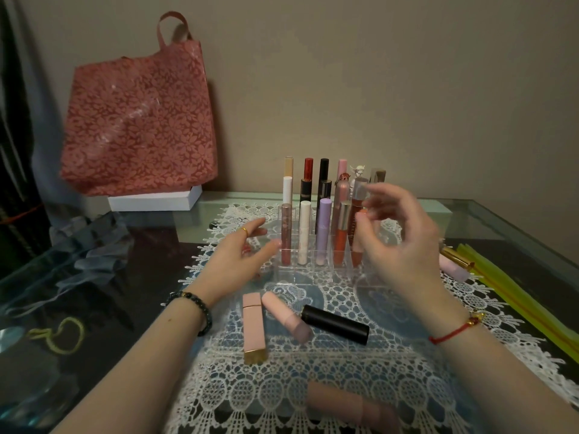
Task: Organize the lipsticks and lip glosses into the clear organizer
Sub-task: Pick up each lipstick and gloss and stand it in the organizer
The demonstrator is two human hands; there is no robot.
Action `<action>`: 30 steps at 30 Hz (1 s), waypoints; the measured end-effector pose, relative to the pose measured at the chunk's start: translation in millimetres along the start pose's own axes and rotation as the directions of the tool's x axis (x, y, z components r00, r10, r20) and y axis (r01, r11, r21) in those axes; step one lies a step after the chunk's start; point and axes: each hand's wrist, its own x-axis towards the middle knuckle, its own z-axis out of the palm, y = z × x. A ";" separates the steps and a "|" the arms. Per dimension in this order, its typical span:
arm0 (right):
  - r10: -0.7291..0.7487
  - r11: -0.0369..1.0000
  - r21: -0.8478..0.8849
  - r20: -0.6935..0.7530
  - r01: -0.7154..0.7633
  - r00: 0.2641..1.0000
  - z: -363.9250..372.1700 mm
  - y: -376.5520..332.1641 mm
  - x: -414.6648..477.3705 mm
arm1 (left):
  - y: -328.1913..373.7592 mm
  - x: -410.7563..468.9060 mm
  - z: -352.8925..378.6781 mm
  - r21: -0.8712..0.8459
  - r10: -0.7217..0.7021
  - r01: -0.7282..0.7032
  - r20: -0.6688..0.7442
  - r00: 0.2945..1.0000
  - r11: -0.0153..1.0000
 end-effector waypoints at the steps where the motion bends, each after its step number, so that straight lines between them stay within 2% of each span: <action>1: -0.027 1.000 0.005 0.073 0.027 0.997 3.5 -5.7 -2.3 | -1.8 1.5 -3.1 -0.006 0.000 0.000 -0.039 0.999 1.000; 4: -0.107 0.993 -0.011 0.350 0.119 0.931 16.5 -16.9 -12.5 | -9.4 6.7 -13.4 -0.011 -0.023 0.022 -0.117 0.993 1.000; 7: -0.093 0.984 -0.062 0.616 0.166 0.782 25.0 -17.5 -21.7 | -19.2 6.4 -18.7 0.021 -0.042 0.045 -0.103 0.994 0.999; 9: -0.046 0.981 -0.101 0.709 0.166 0.704 25.9 -13.0 -24.3 | -25.7 3.1 -19.0 0.065 -0.044 0.048 -0.068 0.997 0.997; 13: 0.058 0.964 -0.204 0.787 0.170 0.614 21.4 -5.1 -24.4 | -33.1 0.6 -17.0 0.080 -0.081 0.083 -0.032 0.996 0.993; 18: 0.172 0.966 -0.246 0.842 0.080 0.512 12.6 -1.7 -18.8 | -37.5 -4.4 -11.1 0.010 -0.155 0.155 -0.018 0.988 0.988; 22: 0.228 0.954 -0.288 0.878 0.084 0.421 8.5 -3.0 -15.9 | -37.8 -4.4 -10.7 0.002 -0.160 0.160 -0.005 0.987 0.987; 30: 0.328 0.934 -0.357 0.871 0.013 0.365 -2.6 0.8 -12.0 | -37.0 -3.1 -8.8 0.048 -0.146 0.147 -0.010 0.989 0.988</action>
